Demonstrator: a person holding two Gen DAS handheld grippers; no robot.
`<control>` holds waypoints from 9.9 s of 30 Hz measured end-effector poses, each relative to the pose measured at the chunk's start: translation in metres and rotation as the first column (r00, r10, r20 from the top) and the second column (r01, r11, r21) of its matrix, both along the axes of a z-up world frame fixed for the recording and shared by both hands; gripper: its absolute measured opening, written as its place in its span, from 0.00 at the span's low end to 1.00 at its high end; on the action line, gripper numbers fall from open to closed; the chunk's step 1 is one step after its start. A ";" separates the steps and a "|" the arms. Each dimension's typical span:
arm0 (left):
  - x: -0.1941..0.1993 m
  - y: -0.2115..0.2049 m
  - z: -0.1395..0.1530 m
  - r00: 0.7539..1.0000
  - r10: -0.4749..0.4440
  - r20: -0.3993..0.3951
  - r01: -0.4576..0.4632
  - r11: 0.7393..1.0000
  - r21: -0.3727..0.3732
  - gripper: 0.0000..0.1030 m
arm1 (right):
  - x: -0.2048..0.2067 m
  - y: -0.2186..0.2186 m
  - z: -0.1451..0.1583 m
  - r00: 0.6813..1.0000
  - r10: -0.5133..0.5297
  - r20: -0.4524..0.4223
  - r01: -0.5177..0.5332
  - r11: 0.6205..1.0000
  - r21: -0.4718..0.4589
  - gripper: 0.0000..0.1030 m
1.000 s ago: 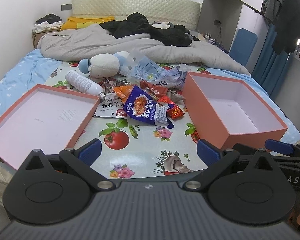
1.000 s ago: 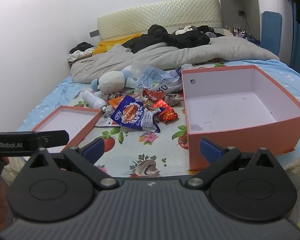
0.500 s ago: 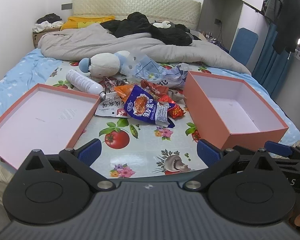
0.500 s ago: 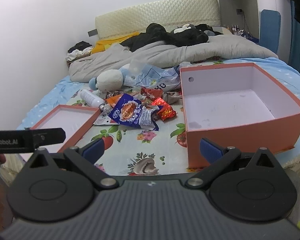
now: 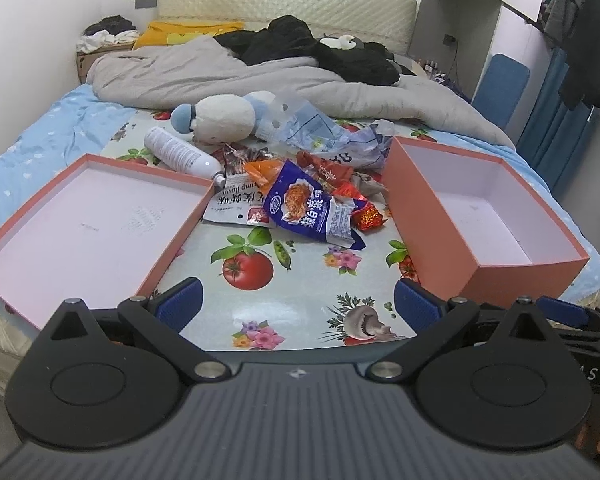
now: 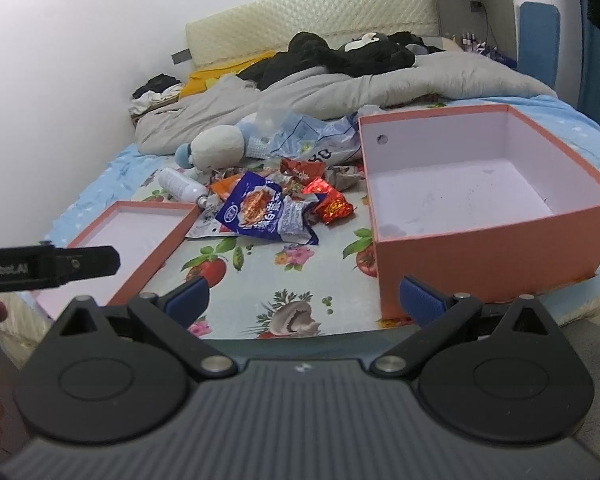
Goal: Organize snacks
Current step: 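Lower the right tool onto the blue spicy-strip bag and close it while the left tool approaches the pile, then grasp the orange snack bag with the left tool while the right tool holds the blue bag, then carry both bags over the orange box and open both tools to drop them, then move both open tools back from the box toward the snack pile, then grasp the red foil tea packet with the right tool while the left tool grasps the shrimp-flavor bag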
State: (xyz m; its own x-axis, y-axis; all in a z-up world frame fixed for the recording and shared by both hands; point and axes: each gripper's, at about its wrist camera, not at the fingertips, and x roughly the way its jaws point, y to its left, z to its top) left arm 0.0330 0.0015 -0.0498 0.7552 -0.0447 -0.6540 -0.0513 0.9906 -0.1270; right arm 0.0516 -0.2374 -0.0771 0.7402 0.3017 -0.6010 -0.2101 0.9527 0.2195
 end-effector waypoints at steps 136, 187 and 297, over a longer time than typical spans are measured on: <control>0.291 0.007 -0.148 0.958 -0.208 -0.199 0.227 0.971 0.077 0.65 | 0.119 0.063 -0.112 0.994 0.064 -0.093 -0.081 0.977 -0.199 0.35; 0.170 -0.035 0.042 0.986 -0.130 0.107 0.142 0.984 -0.111 0.23 | 0.087 -0.060 0.029 0.976 -0.154 0.156 0.174 0.977 -0.121 0.34; 0.209 0.091 -0.092 0.998 0.038 -0.054 -0.043 0.993 -0.110 0.65 | 0.158 0.099 -0.063 0.996 0.087 0.022 -0.082 0.986 -0.148 0.62</control>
